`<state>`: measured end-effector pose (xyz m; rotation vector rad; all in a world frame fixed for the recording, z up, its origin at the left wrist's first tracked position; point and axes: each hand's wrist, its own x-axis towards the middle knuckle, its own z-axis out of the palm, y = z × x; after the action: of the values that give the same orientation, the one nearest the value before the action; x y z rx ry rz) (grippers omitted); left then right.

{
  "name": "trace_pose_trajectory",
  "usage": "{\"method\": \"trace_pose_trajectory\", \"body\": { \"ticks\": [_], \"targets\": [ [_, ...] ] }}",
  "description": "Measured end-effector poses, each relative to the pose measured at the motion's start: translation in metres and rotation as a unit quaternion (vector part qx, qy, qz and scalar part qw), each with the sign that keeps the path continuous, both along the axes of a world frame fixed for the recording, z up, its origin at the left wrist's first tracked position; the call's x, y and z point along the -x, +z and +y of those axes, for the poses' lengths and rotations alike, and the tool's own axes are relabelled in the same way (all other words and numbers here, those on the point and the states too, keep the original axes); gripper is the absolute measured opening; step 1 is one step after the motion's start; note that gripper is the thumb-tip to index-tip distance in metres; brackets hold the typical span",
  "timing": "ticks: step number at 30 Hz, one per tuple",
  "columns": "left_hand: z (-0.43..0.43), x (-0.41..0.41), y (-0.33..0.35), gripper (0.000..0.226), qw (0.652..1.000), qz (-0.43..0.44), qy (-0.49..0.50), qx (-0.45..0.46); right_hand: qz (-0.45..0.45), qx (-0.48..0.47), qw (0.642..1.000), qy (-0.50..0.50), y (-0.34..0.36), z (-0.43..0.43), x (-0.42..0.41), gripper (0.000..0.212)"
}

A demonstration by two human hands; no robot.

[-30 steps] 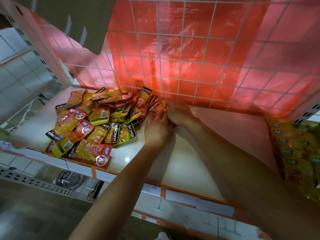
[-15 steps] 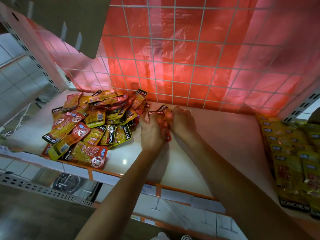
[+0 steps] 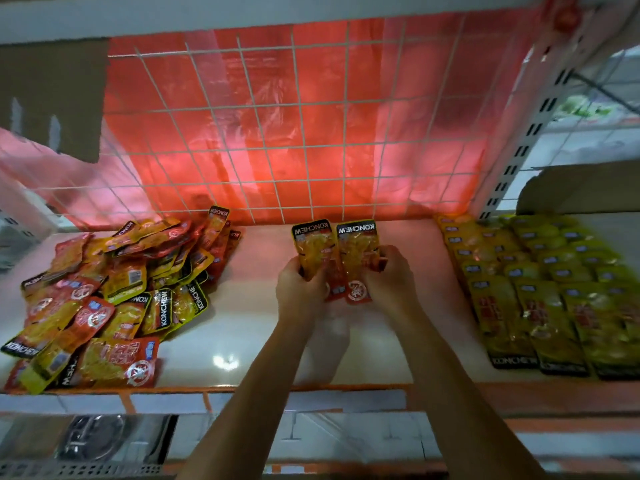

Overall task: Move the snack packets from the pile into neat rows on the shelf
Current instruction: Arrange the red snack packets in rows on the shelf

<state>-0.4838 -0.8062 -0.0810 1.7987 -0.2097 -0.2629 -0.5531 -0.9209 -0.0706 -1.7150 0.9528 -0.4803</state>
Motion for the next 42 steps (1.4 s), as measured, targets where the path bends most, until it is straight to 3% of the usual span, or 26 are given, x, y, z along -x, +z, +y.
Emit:
{"method": "trace_pose_trajectory", "body": {
  "ticks": [4, 9, 13, 20, 26, 34, 42],
  "targets": [
    [-0.032, 0.030, 0.011, 0.012, 0.991, 0.072, -0.060, 0.091, -0.069, -0.035, 0.997, -0.029, 0.012, -0.022, 0.044, 0.019],
    [-0.075, 0.086, 0.029, 0.046, 0.964, 0.100, -0.173, 0.173, -0.086, -0.040, 0.995, -0.042, 0.022, -0.063, 0.109, 0.039],
    [-0.115, 0.140, 0.039, 0.054, 0.954, 0.098, -0.223, 0.174, -0.114, -0.022, 0.989, -0.087, 0.032, -0.097, 0.176, 0.048],
    [-0.184, 0.242, 0.043, 0.038, 0.967, 0.127, -0.184, 0.124, -0.154, -0.002, 0.971, -0.184, 0.048, -0.165, 0.305, 0.033],
    [-0.235, 0.326, 0.045, 0.022, 0.951, 0.166, -0.193, 0.178, -0.144, 0.048, 0.956, -0.250, 0.045, -0.205, 0.401, 0.019],
    [-0.288, 0.388, 0.046, 0.009, 0.931, 0.207, -0.241, 0.179, -0.197, -0.015, 0.919, -0.340, 0.033, -0.245, 0.481, 0.067],
    [-0.358, 0.416, 0.045, 0.021, 0.925, 0.233, -0.252, 0.161, -0.242, -0.008, 0.876, -0.417, 0.025, -0.304, 0.518, 0.032]
  ]
}}
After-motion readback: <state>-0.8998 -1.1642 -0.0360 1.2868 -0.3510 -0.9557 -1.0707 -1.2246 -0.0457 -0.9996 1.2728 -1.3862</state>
